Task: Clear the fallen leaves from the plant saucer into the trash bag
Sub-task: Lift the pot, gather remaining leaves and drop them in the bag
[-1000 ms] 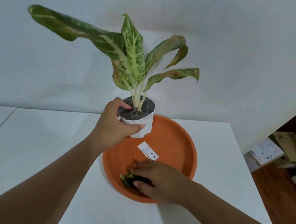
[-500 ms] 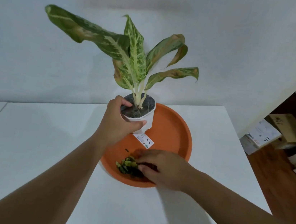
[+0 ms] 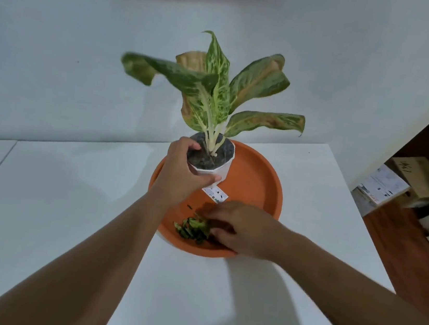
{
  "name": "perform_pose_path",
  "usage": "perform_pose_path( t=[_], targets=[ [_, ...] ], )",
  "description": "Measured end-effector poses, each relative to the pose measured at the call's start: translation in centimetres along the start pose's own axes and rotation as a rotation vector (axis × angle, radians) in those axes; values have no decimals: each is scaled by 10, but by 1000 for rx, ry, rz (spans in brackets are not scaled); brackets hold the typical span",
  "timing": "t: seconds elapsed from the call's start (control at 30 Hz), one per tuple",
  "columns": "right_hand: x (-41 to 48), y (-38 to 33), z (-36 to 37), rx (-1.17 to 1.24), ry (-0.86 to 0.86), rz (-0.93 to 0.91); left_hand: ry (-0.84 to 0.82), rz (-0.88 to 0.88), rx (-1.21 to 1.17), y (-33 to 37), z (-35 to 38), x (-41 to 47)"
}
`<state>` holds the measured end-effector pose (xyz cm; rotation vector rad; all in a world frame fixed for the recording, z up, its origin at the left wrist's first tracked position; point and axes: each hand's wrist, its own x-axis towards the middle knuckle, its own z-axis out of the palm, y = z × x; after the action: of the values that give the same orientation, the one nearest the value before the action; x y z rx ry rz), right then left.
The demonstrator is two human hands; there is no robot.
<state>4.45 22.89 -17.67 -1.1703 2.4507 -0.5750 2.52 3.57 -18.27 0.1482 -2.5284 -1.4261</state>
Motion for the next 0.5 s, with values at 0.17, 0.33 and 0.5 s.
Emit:
perform_pose_path(
  t=[0.17, 0.33, 0.5],
  targets=[
    [-4, 22, -11, -38, -11, 159, 66, -70, 80, -8, -9, -11],
    [-6, 19, -13, 9, -37, 251, -68, -161, 162, -6, -18, -25],
    [-1, 3, -5, 3, -69, 300, -573, -161, 479, 1, -28, -38]
  ],
)
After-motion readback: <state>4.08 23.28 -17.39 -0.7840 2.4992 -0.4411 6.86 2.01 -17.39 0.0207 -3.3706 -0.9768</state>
